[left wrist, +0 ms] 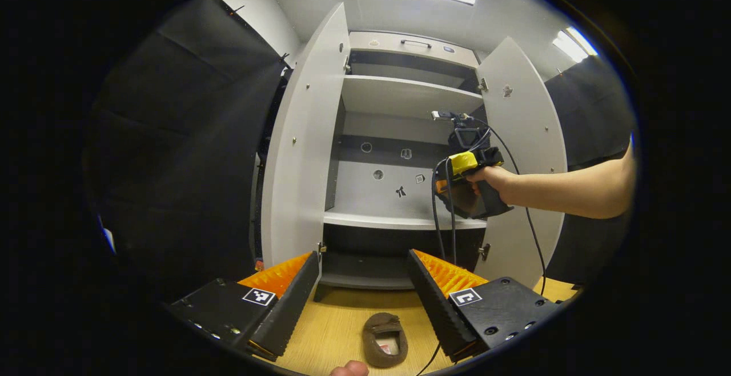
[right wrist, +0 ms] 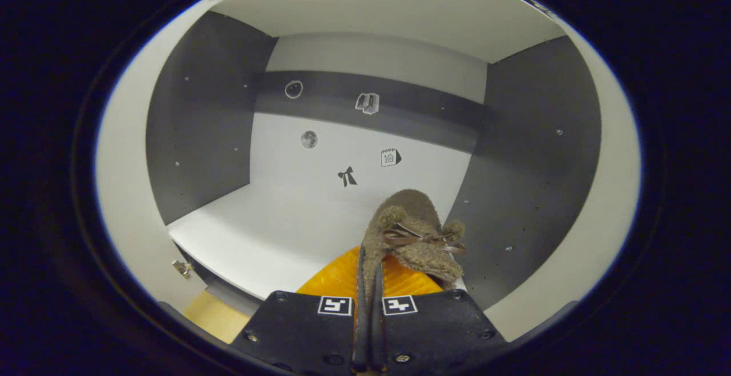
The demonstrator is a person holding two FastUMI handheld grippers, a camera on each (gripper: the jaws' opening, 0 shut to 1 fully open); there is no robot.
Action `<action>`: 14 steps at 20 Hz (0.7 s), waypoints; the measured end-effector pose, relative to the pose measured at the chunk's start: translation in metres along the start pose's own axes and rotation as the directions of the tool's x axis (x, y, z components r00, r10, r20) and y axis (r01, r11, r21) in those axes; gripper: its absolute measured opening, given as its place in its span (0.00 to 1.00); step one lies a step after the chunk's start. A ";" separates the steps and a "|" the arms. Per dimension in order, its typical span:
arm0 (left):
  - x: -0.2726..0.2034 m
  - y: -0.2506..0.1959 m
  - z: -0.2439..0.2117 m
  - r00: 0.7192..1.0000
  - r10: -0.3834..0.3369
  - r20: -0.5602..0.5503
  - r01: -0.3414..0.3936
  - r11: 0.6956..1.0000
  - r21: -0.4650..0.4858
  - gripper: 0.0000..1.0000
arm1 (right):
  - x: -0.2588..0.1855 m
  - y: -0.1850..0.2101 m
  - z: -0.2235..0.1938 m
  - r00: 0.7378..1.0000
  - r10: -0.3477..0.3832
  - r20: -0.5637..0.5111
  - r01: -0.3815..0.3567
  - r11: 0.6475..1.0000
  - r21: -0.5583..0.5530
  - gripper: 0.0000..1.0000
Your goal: Grab one shoe with the right hand and put it into the shoe cabinet, grab the other shoe with the left hand and put it into the shoe cabinet; then close the right door with the right hand and the left door with the left hand.
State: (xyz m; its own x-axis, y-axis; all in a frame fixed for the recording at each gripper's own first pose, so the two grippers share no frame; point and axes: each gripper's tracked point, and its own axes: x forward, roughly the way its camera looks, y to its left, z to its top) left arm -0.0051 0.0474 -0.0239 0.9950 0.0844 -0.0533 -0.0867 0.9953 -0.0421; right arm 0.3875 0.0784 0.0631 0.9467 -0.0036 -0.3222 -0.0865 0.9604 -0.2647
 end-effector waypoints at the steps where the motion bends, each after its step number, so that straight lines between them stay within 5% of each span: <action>1: 0.001 0.003 -0.001 1.000 0.004 -0.003 -0.004 1.000 0.001 0.95 | 0.011 0.000 -0.006 0.999 -0.011 -0.039 0.011 1.000 -0.015 0.06; 9: -0.003 0.005 -0.004 1.000 0.010 -0.006 -0.010 1.000 0.001 0.94 | 0.041 0.032 -0.031 0.990 0.031 -0.139 -0.025 0.999 0.046 0.08; 13: -0.003 0.005 -0.008 1.000 0.002 -0.019 -0.002 1.000 -0.013 0.95 | 0.039 0.035 -0.027 0.990 0.039 -0.135 -0.036 0.999 0.024 0.16; 14: -0.003 0.003 -0.008 1.000 -0.010 -0.018 0.010 1.000 -0.023 0.99 | 0.035 0.037 -0.026 0.990 0.051 -0.135 -0.048 0.999 0.024 0.26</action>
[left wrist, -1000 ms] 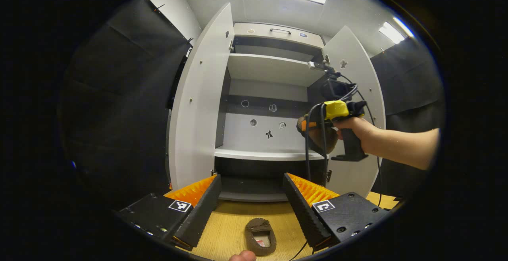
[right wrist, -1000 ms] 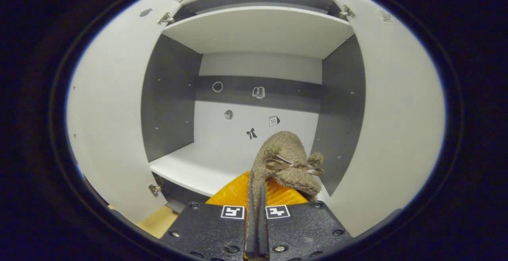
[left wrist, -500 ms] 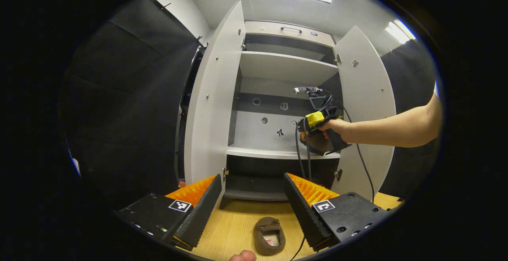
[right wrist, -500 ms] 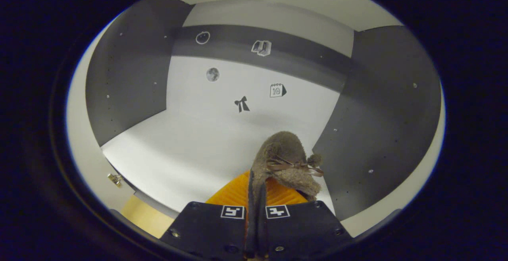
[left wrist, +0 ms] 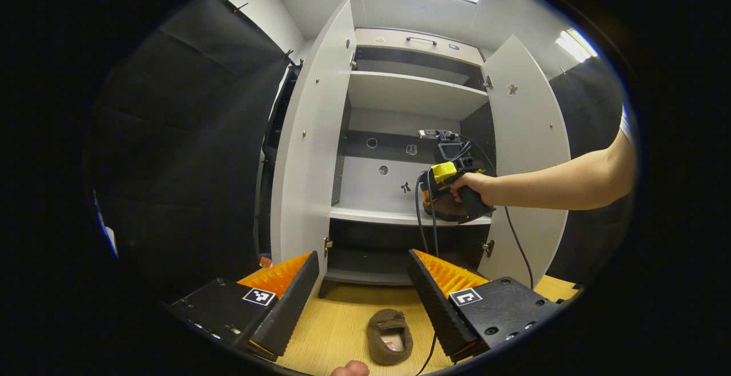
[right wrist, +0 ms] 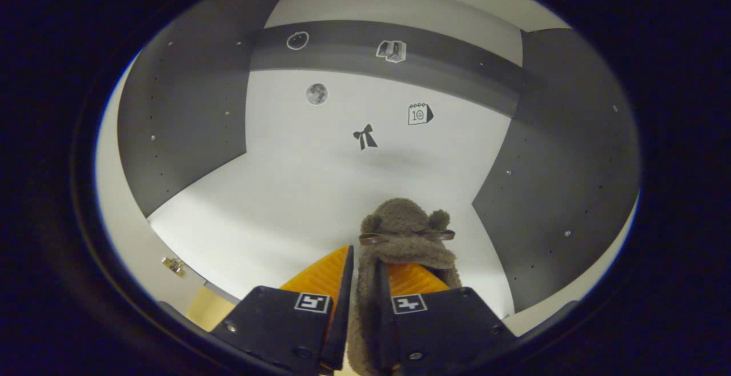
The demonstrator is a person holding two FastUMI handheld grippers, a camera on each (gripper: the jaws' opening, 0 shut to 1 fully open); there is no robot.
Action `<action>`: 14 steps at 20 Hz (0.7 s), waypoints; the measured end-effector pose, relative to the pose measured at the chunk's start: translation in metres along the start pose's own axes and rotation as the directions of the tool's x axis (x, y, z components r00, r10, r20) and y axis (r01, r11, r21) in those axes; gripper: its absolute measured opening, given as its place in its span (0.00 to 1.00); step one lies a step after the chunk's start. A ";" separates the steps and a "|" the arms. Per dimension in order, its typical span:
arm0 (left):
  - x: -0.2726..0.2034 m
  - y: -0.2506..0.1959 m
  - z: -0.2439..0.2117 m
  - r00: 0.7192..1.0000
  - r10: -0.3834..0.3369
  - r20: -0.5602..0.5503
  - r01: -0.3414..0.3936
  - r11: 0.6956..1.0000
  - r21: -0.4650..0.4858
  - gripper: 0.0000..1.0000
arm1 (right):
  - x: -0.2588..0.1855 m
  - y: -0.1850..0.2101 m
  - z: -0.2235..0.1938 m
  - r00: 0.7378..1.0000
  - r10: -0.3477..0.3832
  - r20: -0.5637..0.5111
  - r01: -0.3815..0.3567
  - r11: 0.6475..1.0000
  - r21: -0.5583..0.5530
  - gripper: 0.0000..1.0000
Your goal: Grab one shoe with the right hand and put it into the shoe cabinet, grab the other shoe with the left hand and put it into the shoe cabinet; then close the right door with the right hand and the left door with the left hand.
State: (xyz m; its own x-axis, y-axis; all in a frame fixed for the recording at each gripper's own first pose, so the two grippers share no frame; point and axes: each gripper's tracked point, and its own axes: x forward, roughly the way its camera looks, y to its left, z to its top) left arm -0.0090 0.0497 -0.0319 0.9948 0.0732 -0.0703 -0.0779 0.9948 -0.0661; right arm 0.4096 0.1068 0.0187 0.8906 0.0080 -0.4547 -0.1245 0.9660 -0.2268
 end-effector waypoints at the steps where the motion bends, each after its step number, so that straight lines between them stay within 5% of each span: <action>1: 0.000 0.000 0.000 1.000 -0.004 0.005 0.004 1.000 -0.008 0.94 | -0.006 0.001 0.001 1.000 0.009 0.000 -0.009 1.000 -0.004 0.34; 2: 0.001 0.001 0.001 1.000 -0.006 0.008 0.006 1.000 -0.015 0.95 | -0.011 0.002 0.003 1.000 0.017 0.008 -0.017 1.000 -0.010 0.50; 3: 0.003 0.000 0.002 1.000 -0.010 0.011 0.010 1.000 -0.022 0.95 | -0.018 0.003 0.005 0.999 0.028 0.020 -0.028 1.000 -0.012 0.48; 4: 0.003 -0.001 0.003 1.000 -0.016 0.013 0.017 1.000 -0.027 0.95 | -0.025 0.004 0.006 0.999 0.040 0.028 -0.039 0.999 -0.008 0.66; 5: 0.003 -0.002 0.005 1.000 -0.021 0.015 0.021 0.999 -0.028 0.95 | -0.033 0.005 0.006 0.998 0.048 0.038 -0.047 0.999 -0.007 0.69; 6: 0.003 -0.003 0.005 1.000 -0.024 0.013 0.025 0.999 -0.029 0.95 | -0.042 0.003 0.006 0.997 0.050 0.054 -0.049 0.999 -0.014 0.84; 9: 0.001 -0.004 0.002 0.999 -0.035 0.008 0.035 0.999 -0.042 0.95 | -0.080 -0.006 0.015 0.987 0.037 0.159 -0.027 0.997 -0.066 0.80; 12: -0.001 -0.010 -0.002 0.998 -0.065 -0.015 0.064 0.996 -0.056 0.95 | -0.131 -0.001 0.014 0.960 0.072 0.271 -0.066 0.997 -0.032 0.95; 14: 0.000 -0.010 -0.003 0.998 -0.061 -0.014 0.061 0.997 -0.039 0.99 | -0.165 0.001 0.003 0.941 0.097 0.325 -0.101 0.995 -0.005 0.96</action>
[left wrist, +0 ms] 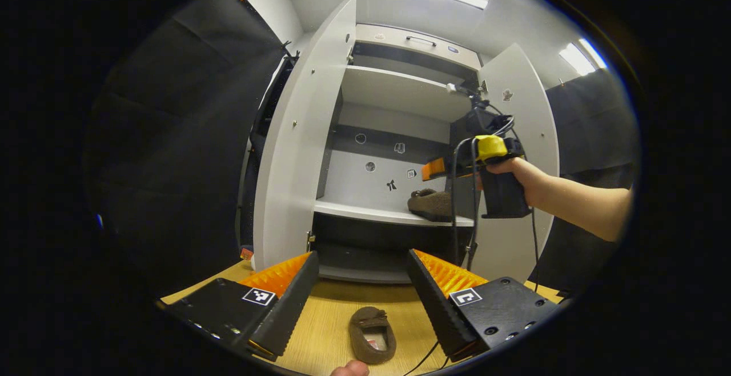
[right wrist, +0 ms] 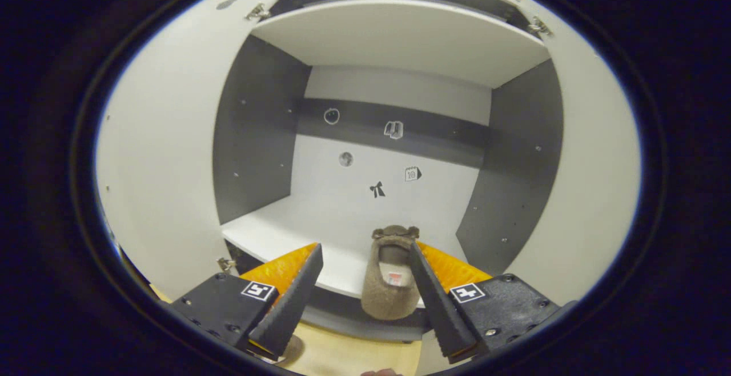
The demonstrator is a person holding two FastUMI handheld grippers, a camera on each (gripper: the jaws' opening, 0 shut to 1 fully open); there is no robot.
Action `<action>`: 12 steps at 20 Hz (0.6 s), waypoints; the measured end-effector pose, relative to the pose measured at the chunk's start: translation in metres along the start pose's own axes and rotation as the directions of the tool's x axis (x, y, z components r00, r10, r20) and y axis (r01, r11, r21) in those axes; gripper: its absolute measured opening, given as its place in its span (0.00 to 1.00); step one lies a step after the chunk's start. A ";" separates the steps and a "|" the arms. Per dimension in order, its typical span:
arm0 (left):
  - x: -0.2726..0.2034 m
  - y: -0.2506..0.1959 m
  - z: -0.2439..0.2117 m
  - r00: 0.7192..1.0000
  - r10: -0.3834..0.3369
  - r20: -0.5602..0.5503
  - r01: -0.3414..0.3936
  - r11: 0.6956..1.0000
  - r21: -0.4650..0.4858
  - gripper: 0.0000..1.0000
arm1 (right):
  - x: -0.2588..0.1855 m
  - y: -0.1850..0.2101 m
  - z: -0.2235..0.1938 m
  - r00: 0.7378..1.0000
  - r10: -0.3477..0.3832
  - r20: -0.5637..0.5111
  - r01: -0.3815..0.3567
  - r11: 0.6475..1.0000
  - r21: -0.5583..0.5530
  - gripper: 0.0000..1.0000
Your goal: Grab one shoe with the right hand and put it into the shoe cabinet, grab the other shoe with the left hand and put it into the shoe cabinet; then close the right door with the right hand and the left door with the left hand.
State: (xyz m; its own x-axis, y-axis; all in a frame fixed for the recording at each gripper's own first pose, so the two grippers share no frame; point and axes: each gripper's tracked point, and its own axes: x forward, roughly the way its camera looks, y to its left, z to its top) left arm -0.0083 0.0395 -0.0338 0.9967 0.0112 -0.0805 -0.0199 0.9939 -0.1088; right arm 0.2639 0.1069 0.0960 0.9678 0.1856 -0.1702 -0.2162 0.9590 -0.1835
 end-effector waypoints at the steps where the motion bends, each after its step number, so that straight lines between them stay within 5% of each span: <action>1: 0.001 -0.001 -0.001 1.000 -0.002 0.000 0.002 1.000 0.007 0.95 | -0.017 0.003 0.000 0.999 0.017 0.028 -0.017 1.000 0.014 1.00; 7: -0.007 -0.023 -0.011 0.998 -0.058 -0.032 0.058 0.998 -0.003 0.99 | -0.123 -0.008 -0.034 0.977 -0.021 0.211 0.000 0.995 0.100 1.00; 12: -0.006 -0.036 -0.021 0.993 -0.094 -0.071 0.094 0.996 -0.001 0.95 | -0.182 -0.015 -0.127 0.983 -0.094 0.159 0.072 0.988 0.138 1.00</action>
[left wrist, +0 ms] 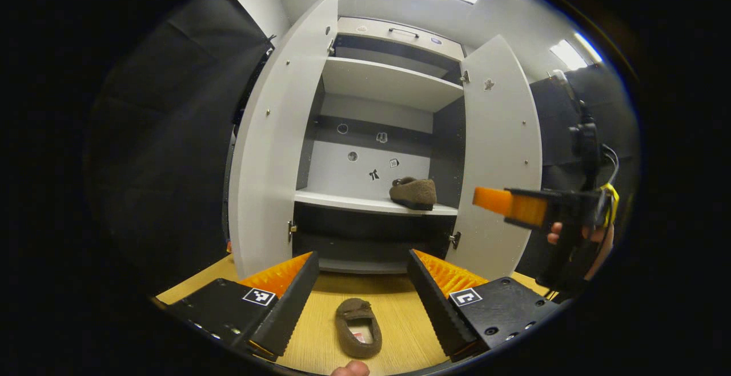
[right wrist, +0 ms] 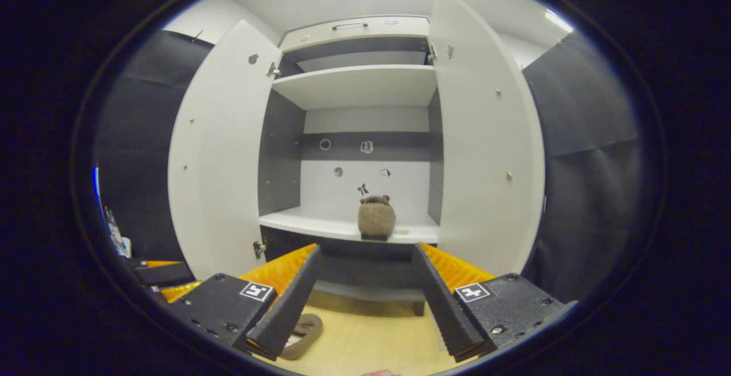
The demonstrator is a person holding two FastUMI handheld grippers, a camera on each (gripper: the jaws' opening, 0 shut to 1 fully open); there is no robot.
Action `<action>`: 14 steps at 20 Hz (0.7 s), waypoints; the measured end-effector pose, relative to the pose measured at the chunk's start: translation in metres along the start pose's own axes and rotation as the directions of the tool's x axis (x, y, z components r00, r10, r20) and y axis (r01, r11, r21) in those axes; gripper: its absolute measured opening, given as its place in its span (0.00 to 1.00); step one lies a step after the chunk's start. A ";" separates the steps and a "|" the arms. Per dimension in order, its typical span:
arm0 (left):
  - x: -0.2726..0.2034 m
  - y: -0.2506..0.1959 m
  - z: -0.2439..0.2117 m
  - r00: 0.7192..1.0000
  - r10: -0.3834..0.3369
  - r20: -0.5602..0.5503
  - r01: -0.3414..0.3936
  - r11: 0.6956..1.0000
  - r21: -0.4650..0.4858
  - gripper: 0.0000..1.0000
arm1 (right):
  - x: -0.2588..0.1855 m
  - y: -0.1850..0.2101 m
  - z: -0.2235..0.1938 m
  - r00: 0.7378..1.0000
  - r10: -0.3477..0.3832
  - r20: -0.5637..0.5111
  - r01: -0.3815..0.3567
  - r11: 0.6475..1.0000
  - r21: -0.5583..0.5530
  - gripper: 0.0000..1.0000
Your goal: Grab one shoe with the right hand and put it into the shoe cabinet, grab the other shoe with the left hand and put it into the shoe cabinet; then close the right door with the right hand and the left door with the left hand.
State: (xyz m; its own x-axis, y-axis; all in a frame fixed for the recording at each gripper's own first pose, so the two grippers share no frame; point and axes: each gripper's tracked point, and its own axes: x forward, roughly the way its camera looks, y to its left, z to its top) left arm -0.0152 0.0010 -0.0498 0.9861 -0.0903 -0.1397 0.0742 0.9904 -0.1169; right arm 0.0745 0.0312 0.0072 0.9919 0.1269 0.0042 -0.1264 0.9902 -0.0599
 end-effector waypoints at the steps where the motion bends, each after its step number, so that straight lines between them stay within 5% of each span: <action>1: 0.000 -0.004 -0.001 1.000 -0.008 -0.009 0.008 1.000 0.001 0.95 | -0.012 -0.008 -0.012 1.000 -0.022 -0.014 0.022 1.000 -0.006 1.00; 10: 0.002 -0.036 -0.021 0.994 -0.081 -0.077 0.082 0.997 0.010 0.95 | -0.073 -0.036 -0.071 0.983 -0.163 -0.085 0.169 0.983 0.067 1.00; 14: 0.013 -0.017 -0.048 0.984 -0.022 -0.176 0.037 0.996 0.080 0.95 | -0.079 -0.045 -0.071 0.982 -0.165 -0.092 0.173 0.981 0.085 1.00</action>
State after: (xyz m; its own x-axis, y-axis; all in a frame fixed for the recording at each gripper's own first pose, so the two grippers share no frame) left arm -0.0107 -0.0222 -0.0971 0.9426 -0.1296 -0.3078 0.1222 0.9916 -0.0431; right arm 0.0028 -0.0278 -0.0608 0.9959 -0.0445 -0.0782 0.0467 0.9985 0.0273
